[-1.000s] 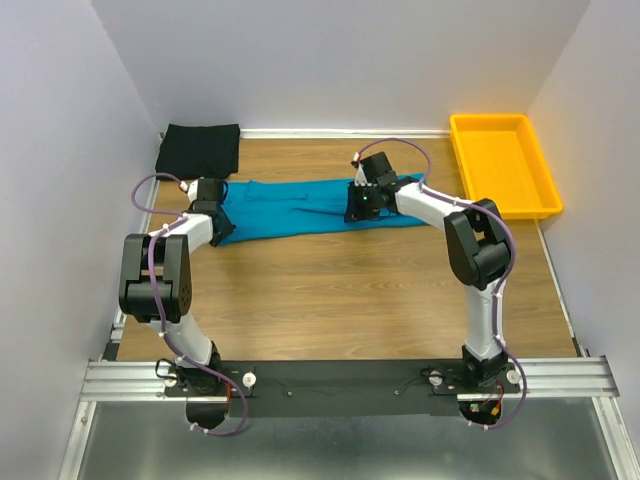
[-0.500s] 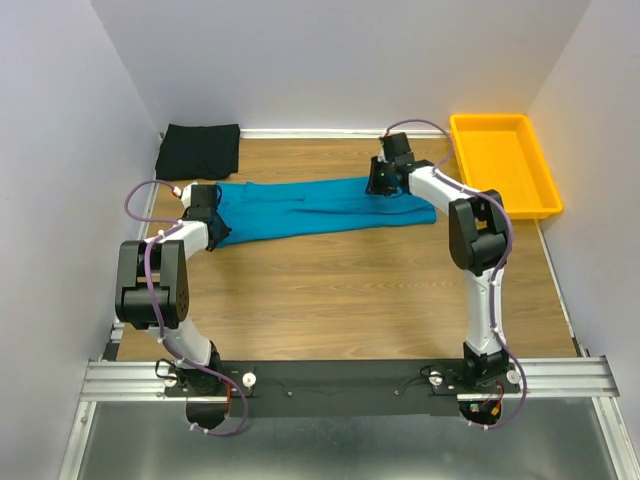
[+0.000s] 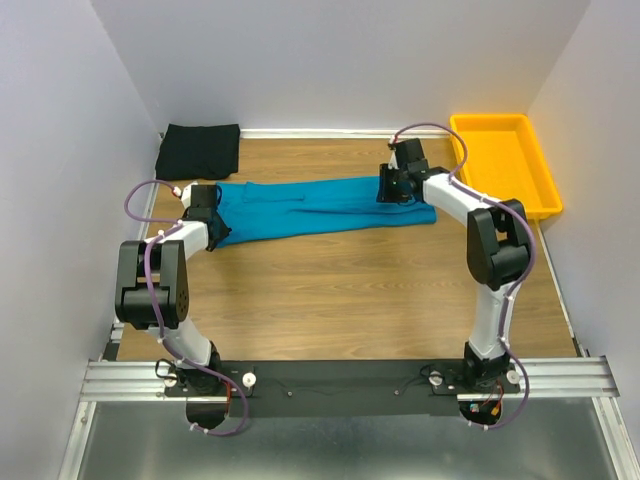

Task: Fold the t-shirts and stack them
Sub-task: Fold the tshirt

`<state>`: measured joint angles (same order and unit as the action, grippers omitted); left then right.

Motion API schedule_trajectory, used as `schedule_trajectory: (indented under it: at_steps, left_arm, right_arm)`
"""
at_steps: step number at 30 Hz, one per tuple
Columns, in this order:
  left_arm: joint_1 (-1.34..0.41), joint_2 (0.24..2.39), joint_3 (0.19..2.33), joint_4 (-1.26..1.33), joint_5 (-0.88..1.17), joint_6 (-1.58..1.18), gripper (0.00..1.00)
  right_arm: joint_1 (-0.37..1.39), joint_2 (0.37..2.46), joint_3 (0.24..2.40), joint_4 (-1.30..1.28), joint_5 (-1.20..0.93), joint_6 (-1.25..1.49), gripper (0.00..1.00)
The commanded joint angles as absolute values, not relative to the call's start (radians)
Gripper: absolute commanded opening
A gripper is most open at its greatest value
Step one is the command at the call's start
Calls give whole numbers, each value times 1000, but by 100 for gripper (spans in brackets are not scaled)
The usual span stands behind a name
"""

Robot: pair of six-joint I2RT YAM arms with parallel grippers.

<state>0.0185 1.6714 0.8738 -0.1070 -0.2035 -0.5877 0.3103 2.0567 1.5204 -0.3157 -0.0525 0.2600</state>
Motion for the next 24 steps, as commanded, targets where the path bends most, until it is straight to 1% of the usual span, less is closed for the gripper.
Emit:
schedule_trajectory:
  at_steps: [1, 9, 24]
  left_arm:
    - [32, 1664, 848, -182, -250, -575, 25]
    - [40, 1661, 859, -181, -249, -569, 25]
    - [40, 1658, 850, -176, -262, -552, 25]
  right_arm:
    - [342, 1996, 1450, -345, -35, 140, 41]
    - [365, 2039, 1486, -374, -81, -41, 41]
    - [373, 2118, 1582, -436, -255, -161, 40]
